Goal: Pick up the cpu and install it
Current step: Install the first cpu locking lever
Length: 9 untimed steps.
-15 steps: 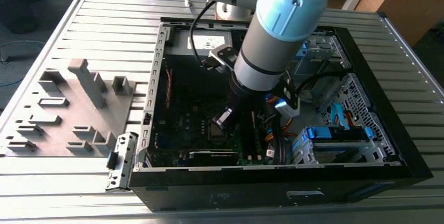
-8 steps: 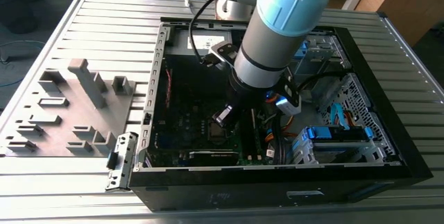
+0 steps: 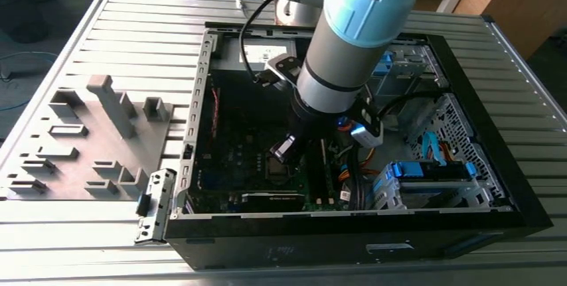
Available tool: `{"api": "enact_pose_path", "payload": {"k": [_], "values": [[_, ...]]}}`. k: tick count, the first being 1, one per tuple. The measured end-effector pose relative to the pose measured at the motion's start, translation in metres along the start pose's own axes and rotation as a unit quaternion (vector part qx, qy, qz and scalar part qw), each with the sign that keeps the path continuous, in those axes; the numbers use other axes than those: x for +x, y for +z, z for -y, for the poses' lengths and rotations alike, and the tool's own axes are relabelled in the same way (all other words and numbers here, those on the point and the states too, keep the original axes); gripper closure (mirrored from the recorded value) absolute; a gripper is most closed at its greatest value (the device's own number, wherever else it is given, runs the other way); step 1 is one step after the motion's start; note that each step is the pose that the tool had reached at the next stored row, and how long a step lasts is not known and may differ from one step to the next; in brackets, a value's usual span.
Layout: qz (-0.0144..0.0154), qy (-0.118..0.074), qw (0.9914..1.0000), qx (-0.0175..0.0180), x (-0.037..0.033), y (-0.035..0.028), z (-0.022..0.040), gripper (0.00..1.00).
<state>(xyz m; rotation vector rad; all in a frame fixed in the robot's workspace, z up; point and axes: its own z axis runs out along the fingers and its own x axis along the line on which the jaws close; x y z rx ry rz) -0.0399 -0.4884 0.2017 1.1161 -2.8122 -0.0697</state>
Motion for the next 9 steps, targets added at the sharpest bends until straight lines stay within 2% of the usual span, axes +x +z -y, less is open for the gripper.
{"api": "enact_pose_path", "payload": {"k": [9], "values": [[0.0034, 0.0, 0.99999, 0.0033, -0.0005, 0.0059, 0.0004, 0.89]]}}
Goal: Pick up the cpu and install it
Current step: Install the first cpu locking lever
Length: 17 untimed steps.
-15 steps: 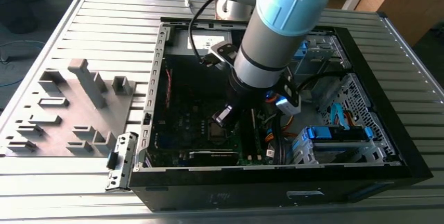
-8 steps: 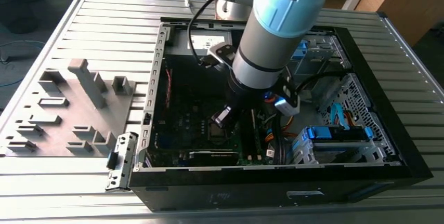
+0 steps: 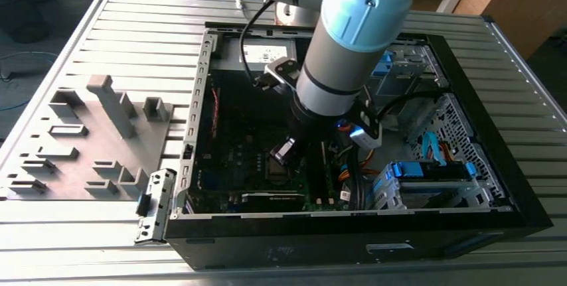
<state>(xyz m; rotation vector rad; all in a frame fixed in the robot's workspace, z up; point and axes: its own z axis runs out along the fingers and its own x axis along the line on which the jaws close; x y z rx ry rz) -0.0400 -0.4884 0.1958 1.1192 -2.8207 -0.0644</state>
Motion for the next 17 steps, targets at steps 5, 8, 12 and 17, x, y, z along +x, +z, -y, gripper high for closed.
{"api": "enact_pose_path", "payload": {"k": [5, 8, 12, 17], "values": [[0.0016, 0.0, 1.0, 0.0013, 0.0006, 0.0011, -0.0005, 0.89], [0.0021, 0.0, 1.0, 0.0014, 0.0016, 0.0013, -0.0005, 0.89], [0.0025, 0.0, 1.0, 0.0015, 0.0036, 0.0015, 0.0, 0.89], [0.0031, 0.001, 0.99999, 0.0023, 0.0053, 0.0014, 0.0003, 0.89]]}}
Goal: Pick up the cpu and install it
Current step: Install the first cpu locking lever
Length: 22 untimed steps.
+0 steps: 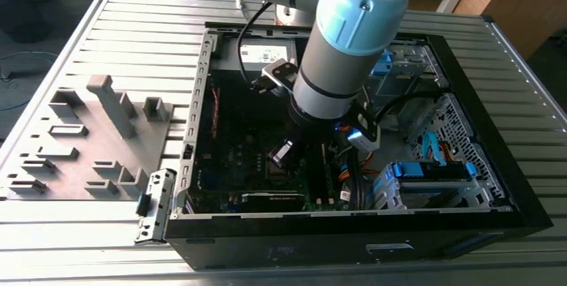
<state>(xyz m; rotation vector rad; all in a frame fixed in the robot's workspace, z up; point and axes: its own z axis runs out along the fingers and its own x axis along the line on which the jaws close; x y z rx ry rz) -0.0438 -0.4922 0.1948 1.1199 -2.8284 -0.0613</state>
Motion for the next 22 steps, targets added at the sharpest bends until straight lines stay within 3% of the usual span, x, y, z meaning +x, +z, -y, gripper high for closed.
{"api": "enact_pose_path", "payload": {"k": [12, 22], "values": [[0.0083, 0.0, 0.99993, 0.008, -0.0002, 0.005, 0.0003, 0.89], [0.0119, 0.0, 0.99988, 0.0099, -0.0004, 0.0059, 0.0004, 0.89]]}}
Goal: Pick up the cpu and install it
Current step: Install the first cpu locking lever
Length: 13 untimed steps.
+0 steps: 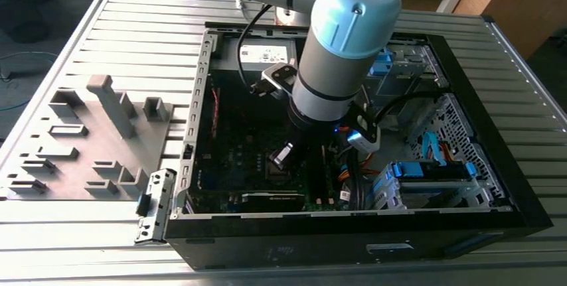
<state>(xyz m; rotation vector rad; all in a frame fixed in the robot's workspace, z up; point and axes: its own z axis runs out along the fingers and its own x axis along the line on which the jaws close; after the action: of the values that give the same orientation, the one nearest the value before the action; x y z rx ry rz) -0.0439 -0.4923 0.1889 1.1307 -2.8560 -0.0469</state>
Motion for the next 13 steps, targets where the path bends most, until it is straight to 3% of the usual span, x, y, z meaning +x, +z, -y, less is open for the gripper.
{"api": "enact_pose_path", "payload": {"k": [3, 4, 6, 13], "values": [[0.0006, 0.0, 1.0, -0.0003, -0.0001, -0.0015, -0.0002, 0.89], [0.0003, 0.001, 1.0, -0.0003, 0.0005, -0.0112, -0.0007, 0.89], [0.0001, 0.001, 1.0, -0.0001, 0.0008, -0.0154, -0.0008, 0.89], [0.0029, 0.003, 0.99999, 0.0003, 0.0041, -0.0168, -0.0038, 0.89]]}}
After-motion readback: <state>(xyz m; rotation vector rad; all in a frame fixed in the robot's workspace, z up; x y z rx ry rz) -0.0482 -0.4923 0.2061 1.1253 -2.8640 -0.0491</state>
